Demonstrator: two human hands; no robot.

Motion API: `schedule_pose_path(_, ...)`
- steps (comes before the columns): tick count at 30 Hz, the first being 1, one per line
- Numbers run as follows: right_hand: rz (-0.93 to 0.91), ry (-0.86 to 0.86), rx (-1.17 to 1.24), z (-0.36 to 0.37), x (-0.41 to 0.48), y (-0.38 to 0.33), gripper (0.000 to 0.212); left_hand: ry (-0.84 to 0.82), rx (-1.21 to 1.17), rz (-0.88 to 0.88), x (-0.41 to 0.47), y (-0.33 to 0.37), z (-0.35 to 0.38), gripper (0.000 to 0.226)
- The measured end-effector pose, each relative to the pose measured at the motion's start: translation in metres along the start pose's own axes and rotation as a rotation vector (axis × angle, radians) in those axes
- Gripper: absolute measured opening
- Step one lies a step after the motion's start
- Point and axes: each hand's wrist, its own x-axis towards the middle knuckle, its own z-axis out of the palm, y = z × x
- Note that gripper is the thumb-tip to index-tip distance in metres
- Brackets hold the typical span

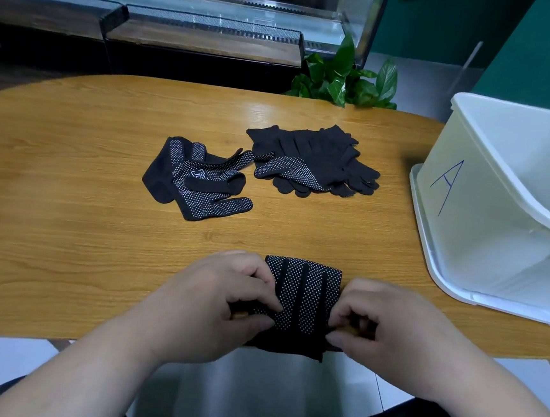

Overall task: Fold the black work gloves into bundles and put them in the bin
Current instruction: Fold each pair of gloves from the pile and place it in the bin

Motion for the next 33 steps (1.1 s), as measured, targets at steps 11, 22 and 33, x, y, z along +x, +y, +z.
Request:
schedule_pose_path(11,-0.003,0.003,0.008,0.0011,0.0010,0.0025,0.013,0.001,-0.032,0.002,-0.0008,-0.0010,0.0006,0.014)
schedule_pose_path(22,-0.039,0.051,-0.044,0.0066,0.0027,0.0015,0.005,-0.001,0.017,0.019,0.0003,-0.0014,0.0008,0.011)
schedule_pose_path(33,-0.030,0.054,0.137,0.0077,0.0039,-0.0047,0.008,0.008,0.019,0.020,-0.0002,-0.0015,0.0016,0.011)
